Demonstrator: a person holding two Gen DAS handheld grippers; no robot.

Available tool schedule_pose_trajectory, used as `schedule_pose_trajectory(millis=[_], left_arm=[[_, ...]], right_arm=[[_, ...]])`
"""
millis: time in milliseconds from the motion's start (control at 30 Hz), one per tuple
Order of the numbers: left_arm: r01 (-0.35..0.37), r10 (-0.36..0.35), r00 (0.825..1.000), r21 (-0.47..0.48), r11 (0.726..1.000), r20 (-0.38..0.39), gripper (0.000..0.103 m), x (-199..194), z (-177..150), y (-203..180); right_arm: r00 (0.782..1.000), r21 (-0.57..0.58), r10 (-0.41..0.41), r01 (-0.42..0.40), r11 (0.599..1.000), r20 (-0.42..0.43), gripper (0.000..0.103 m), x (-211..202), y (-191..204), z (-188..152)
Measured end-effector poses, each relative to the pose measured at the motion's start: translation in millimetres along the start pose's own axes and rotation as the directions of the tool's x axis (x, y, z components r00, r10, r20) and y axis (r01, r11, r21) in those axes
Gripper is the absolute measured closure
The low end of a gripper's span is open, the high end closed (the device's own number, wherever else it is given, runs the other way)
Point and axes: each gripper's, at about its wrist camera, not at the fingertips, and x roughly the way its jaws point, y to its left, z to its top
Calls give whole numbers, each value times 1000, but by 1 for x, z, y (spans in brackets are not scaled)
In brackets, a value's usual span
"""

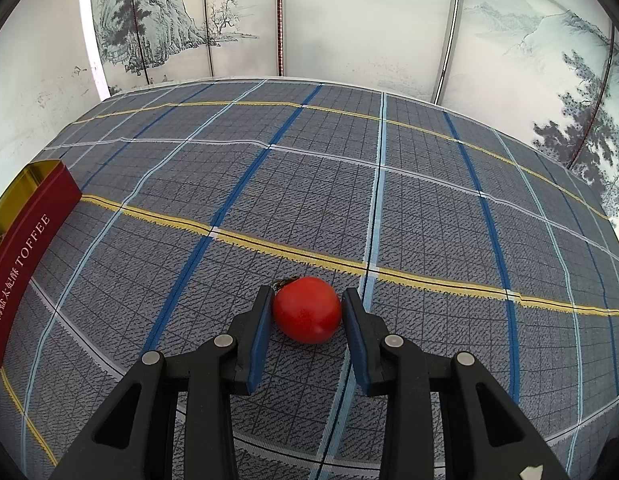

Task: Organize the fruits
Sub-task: 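Carry the red tomato into the tin with the left tool and release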

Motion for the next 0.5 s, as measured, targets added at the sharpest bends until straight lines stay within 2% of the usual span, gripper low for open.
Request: schedule_pose_trajectory(millis=[300,500], left_arm=[[-9,9,1000,8,1000,-2,67,-7,0,0],[-8,7,998,11,1000,65,66,-26,3,0]], right_arm=[[1000,3,2,-2,1000,-1,71,0,-1,0],[1000,4,2,-2,1000,-1,71,0,-1,0]])
